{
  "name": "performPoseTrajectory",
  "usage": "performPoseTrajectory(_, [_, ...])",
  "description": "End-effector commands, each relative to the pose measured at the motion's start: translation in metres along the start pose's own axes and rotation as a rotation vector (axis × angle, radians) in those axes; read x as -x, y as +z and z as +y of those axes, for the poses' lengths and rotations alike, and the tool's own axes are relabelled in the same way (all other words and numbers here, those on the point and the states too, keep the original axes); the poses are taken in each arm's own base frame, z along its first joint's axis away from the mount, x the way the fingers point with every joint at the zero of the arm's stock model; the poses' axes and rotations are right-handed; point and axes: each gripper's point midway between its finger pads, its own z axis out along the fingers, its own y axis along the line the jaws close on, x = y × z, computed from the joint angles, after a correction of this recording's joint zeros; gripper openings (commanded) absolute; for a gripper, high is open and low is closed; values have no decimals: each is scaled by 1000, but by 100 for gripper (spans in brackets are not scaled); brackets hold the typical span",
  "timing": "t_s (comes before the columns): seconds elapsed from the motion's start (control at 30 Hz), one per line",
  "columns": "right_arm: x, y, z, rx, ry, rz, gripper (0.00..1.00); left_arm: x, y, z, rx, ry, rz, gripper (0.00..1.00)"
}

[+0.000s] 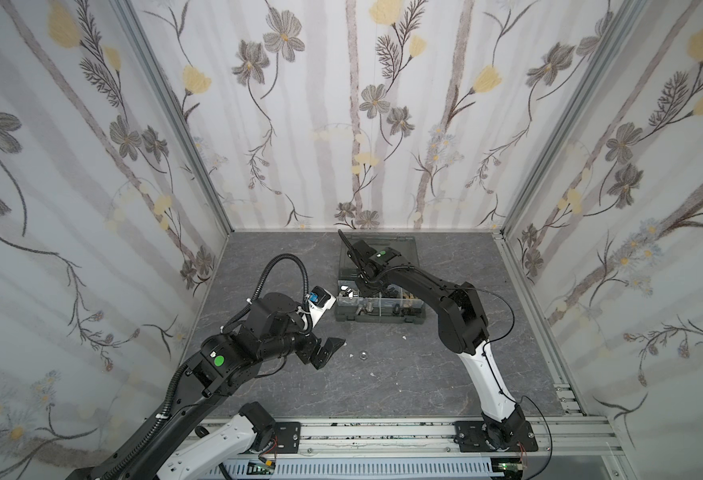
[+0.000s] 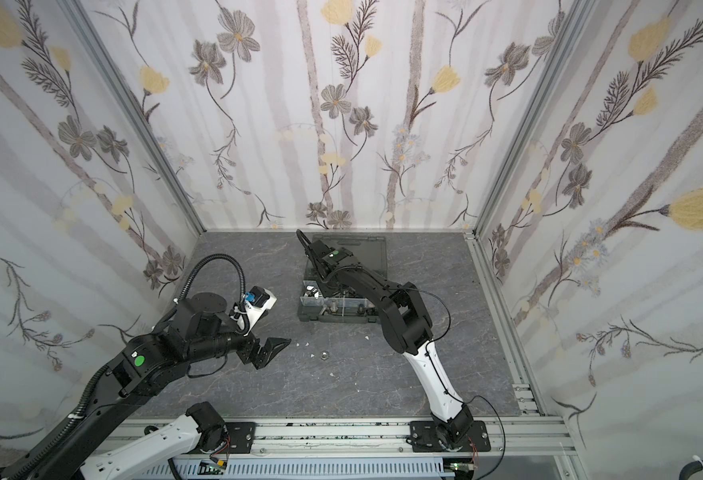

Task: Sort the screws and nuts into containers
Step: 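Open the right gripper to drop the hex nut into the compartment, then move the open right gripper back down over the last hex nut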

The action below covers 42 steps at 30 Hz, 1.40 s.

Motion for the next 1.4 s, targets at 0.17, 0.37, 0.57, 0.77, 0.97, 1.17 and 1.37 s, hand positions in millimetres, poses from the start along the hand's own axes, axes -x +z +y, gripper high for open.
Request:
performPoseTrajectory(0.17, [5,-21,-5,-10,-2,-25,39,10,-5,1,9,21,-34,100])
performPoseTrajectory(0.37, [-13,-48,-9,-14,30,-41,47,9,-7,1,12,24,-38,100])
performPoseTrajectory(0.57, [-52,-72,7,8,78,-44,54,9,-7,1,16,28,-38,100])
performPoseTrajectory(0.77, [-104,-78,51,81,108,15,57,8,-10,0,13,28,-39,100])
performPoseTrajectory(0.97, [-137,-66,86,155,129,67,57,7,-11,-1,6,21,-37,100])
performPoseTrajectory(1.17, [-153,-59,110,216,125,81,57,8,-12,-2,4,28,-42,100])
performPoseTrajectory(1.37, [-169,-52,118,211,121,109,55,9,-11,-2,6,34,-46,100])
